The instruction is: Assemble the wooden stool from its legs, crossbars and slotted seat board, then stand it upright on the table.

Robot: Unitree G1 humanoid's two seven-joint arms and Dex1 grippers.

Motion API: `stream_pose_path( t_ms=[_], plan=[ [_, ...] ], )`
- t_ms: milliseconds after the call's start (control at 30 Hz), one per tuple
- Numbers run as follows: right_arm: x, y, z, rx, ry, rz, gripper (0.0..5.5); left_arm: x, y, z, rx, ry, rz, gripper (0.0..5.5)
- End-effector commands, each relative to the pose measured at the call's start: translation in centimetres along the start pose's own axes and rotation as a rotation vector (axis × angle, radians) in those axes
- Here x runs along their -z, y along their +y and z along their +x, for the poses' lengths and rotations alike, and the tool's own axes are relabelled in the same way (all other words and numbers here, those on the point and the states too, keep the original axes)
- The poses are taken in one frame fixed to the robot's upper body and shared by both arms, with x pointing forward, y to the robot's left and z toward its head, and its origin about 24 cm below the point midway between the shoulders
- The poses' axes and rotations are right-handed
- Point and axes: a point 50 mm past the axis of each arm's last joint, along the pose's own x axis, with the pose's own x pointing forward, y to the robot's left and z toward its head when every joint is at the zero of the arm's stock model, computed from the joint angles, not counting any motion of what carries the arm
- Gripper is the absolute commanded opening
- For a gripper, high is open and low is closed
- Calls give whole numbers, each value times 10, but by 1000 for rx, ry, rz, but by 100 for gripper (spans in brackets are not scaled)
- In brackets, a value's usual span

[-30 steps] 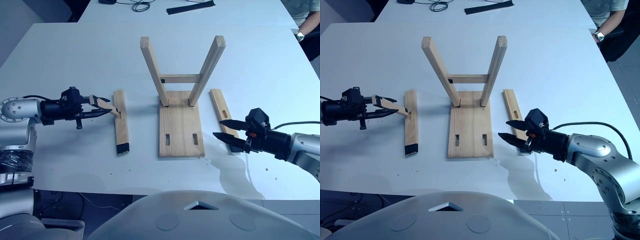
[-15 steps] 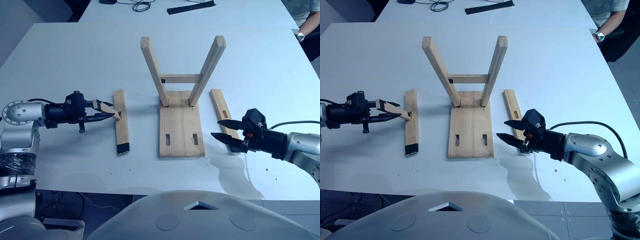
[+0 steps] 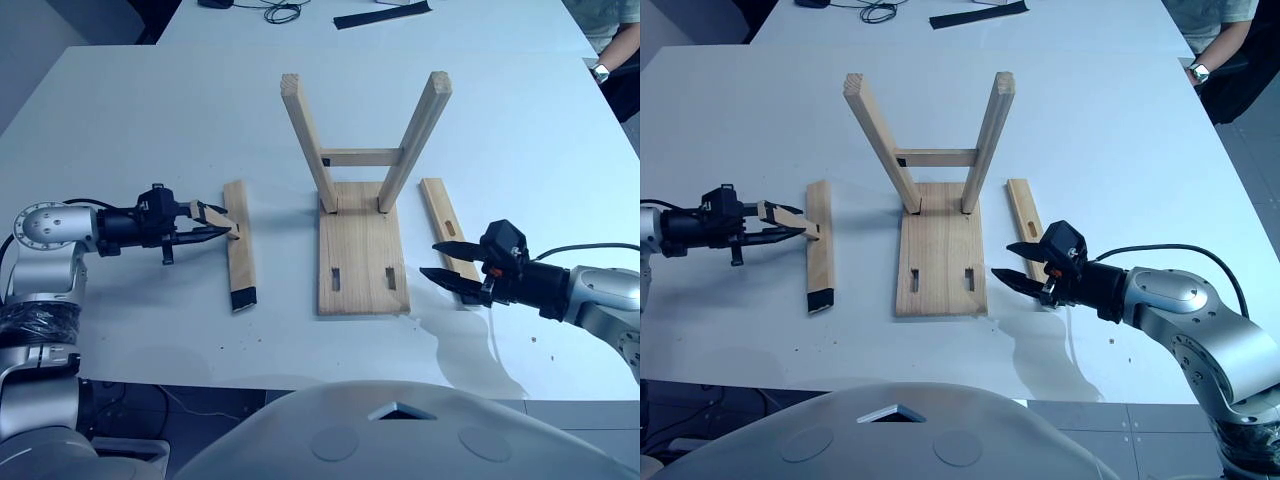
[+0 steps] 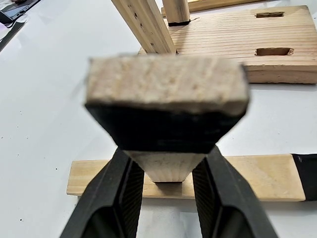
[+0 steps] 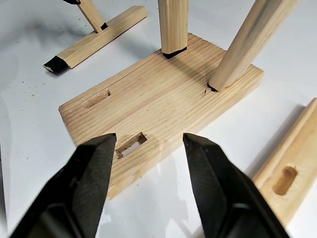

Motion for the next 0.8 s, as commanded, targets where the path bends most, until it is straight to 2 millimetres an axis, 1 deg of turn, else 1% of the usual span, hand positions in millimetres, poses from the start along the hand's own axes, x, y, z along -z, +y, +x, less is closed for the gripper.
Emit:
stream_pose_path(
  t_ms=[33,133,200,300,433,533,667,800],
  plan=[
    [-1,-1,-1,-1,5,-14,249,8,-7,2,68,44,-52,129],
    [-1,-2,-2,-2,13,-20,249,5,-11,3,136,62,-106,129],
    [-2,-3,-2,-5,19,-26,249,1,-9,3,168,74,-139,129],
    [-4,-4,-2,-10,22,-32,249,-3,-5,9,181,90,-145,129],
    [-4,-5,0,-23,29,-39,249,-1,-6,18,166,88,-151,129],
    [-4,-6,1,-28,37,-45,249,5,-12,19,136,80,-164,129],
    [-4,-6,3,-45,55,-58,249,16,-29,18,121,80,-208,129],
    [-5,-7,5,-54,60,-66,249,15,-34,25,128,65,-225,129]
  ],
)
